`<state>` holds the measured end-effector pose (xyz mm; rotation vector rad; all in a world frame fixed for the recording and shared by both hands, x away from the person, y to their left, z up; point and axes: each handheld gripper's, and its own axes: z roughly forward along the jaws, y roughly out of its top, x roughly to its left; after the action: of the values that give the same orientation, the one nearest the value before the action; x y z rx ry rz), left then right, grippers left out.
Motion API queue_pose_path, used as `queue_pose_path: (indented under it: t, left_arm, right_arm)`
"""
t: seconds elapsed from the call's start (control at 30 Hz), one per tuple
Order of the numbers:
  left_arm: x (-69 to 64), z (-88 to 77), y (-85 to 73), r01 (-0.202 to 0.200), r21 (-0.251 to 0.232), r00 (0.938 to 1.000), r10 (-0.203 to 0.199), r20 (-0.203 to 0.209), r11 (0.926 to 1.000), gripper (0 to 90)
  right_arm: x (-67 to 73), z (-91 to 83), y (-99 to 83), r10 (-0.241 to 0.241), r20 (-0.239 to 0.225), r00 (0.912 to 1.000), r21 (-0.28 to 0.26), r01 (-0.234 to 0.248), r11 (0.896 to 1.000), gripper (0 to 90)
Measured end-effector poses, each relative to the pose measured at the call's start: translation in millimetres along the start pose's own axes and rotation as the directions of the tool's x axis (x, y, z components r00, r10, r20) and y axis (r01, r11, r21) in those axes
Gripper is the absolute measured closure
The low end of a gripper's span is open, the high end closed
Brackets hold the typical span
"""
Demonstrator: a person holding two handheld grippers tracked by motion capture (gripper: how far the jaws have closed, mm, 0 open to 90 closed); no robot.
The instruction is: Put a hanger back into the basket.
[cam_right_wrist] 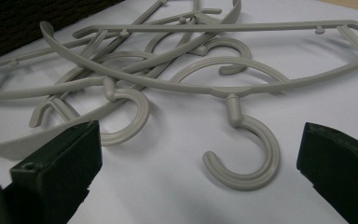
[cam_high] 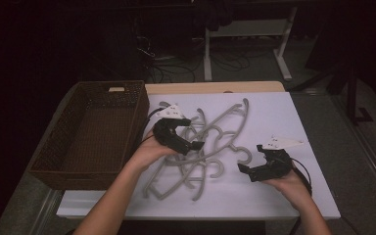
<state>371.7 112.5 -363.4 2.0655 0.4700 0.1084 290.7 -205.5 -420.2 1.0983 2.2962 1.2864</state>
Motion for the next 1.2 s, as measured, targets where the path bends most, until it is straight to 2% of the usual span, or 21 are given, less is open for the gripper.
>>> queue_pose_path:
  t: [0.23, 0.33, 0.47, 0.63, 0.83, 0.93, 1.07, 1.2]
  left_arm:
    - [1.1, 32.5, -0.6, -0.002, 0.063, 1.0000, 0.002, -0.005, 0.9980, 1.1]
    - [2.6, 42.9, -1.3, -0.006, 0.096, 0.9997, 0.008, -0.021, 0.9954, 5.7]
    - [6.9, 54.6, -3.8, 0.007, 0.136, 0.9995, -0.002, -0.031, 0.9906, 14.2]
    - [10.3, 66.6, -7.5, 0.021, 0.177, 0.9994, -0.016, -0.030, 0.9839, 24.4]
    - [10.6, 78.3, -12.3, 0.026, 0.234, 0.9993, -0.019, -0.032, 0.9718, 34.6]
    - [7.5, 83.5, -12.4, 0.013, 0.262, 0.9993, -0.003, -0.037, 0.9650, 39.3]
    - [3.9, 89.0, -11.2, -0.013, 0.314, 0.9977, 0.033, -0.059, 0.9494, 46.4]
    - [0.6, 94.8, -10.9, -0.037, 0.361, 0.9963, 0.063, -0.059, 0.9317, 50.2]
  right_arm:
    - [-0.6, 1.3, -0.5, -0.008, -0.001, 1.0000, 0.003, 0.008, 1.000, 0.0]
    - [-1.4, 1.0, -0.4, -0.004, 0.001, 1.0000, 0.003, 0.004, 1.000, 0.0]
    - [-2.3, 1.0, -0.6, -0.003, -0.001, 1.0000, 0.004, 0.003, 1.000, 0.0]
    - [-3.1, 1.2, -1.3, 0.001, 0.000, 1.0000, 0.003, -0.001, 1.000, 0.0]
    - [-3.6, 1.2, -1.7, 0.004, -0.001, 1.0000, 0.004, -0.004, 1.000, 0.0]
    - [-4.0, 1.1, -1.9, 0.006, -0.002, 1.0000, 0.002, -0.006, 1.000, 0.0]
    - [-4.5, 0.8, -2.1, 0.008, -0.003, 1.0000, 0.001, -0.008, 1.000, 0.0]
    - [-4.5, 0.7, -2.1, 0.008, -0.004, 1.0000, 0.000, -0.008, 1.000, 0.0]
